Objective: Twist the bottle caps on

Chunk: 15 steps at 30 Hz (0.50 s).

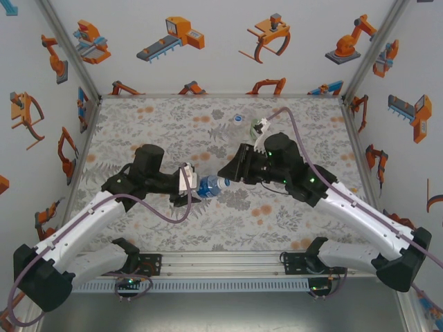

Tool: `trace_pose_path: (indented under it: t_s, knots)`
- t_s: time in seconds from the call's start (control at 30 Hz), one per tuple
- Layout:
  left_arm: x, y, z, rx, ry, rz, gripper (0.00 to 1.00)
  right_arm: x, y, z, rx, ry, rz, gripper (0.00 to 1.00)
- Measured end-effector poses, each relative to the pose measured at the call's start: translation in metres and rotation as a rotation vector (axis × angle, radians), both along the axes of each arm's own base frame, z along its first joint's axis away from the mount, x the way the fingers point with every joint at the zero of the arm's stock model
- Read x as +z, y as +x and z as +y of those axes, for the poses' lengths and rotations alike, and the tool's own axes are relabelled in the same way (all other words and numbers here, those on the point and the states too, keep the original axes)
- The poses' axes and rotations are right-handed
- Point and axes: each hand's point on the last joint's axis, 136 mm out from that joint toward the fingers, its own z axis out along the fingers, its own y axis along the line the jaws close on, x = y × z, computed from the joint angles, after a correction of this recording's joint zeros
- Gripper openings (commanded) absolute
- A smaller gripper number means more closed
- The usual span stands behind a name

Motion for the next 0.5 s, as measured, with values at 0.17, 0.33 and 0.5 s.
trace_pose_path:
  t_s: [0.17,0.33,0.5]
  knots:
    - [0.003,-0.005,-0.002,-0.027,-0.019,0.006,0.0,0.032,-0.015,-0.008,0.176,-0.106,-0.371,0.52]
    - [0.004,-0.007,-0.003,-0.047,-0.025,0.008,0.0,0.054,-0.041,0.0,0.447,-0.19,-0.731,0.53]
    - [0.005,-0.011,-0.004,-0.073,-0.03,0.019,0.0,0.046,-0.074,0.007,0.748,-0.237,-1.009,0.53]
